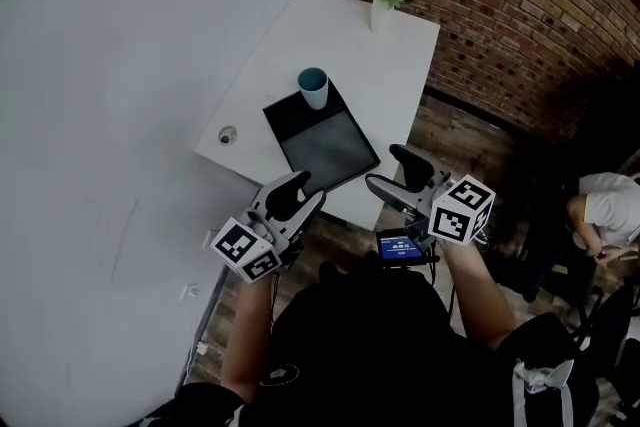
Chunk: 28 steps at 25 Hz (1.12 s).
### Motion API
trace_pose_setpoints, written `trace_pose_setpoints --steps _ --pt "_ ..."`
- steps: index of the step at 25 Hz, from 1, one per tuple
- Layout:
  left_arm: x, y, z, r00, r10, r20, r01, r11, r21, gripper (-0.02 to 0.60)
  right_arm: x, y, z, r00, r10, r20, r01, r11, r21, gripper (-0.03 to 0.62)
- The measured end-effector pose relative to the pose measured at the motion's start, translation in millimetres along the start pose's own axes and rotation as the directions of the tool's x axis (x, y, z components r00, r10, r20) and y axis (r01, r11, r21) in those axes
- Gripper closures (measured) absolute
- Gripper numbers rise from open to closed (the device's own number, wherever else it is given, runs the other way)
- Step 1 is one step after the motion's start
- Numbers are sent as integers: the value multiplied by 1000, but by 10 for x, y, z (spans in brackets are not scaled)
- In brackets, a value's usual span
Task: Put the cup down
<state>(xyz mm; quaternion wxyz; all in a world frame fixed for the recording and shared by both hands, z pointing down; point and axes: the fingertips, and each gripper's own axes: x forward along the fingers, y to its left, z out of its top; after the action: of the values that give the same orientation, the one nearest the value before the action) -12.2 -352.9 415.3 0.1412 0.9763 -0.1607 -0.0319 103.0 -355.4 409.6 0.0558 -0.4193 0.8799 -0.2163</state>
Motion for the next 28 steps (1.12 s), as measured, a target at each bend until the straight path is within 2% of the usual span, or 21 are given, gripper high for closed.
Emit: trace_pose_setpoints --steps 19,28 --pt "172 -57 -95 999 -47 -23 46 999 -17 396 41 -82 -80 1000 -19 -22 18 999 -41 243" --pt "191 -41 -102 999 -32 -22 32 999 -12 393 66 -147 -139 999 -24 -37 22 999 -47 250"
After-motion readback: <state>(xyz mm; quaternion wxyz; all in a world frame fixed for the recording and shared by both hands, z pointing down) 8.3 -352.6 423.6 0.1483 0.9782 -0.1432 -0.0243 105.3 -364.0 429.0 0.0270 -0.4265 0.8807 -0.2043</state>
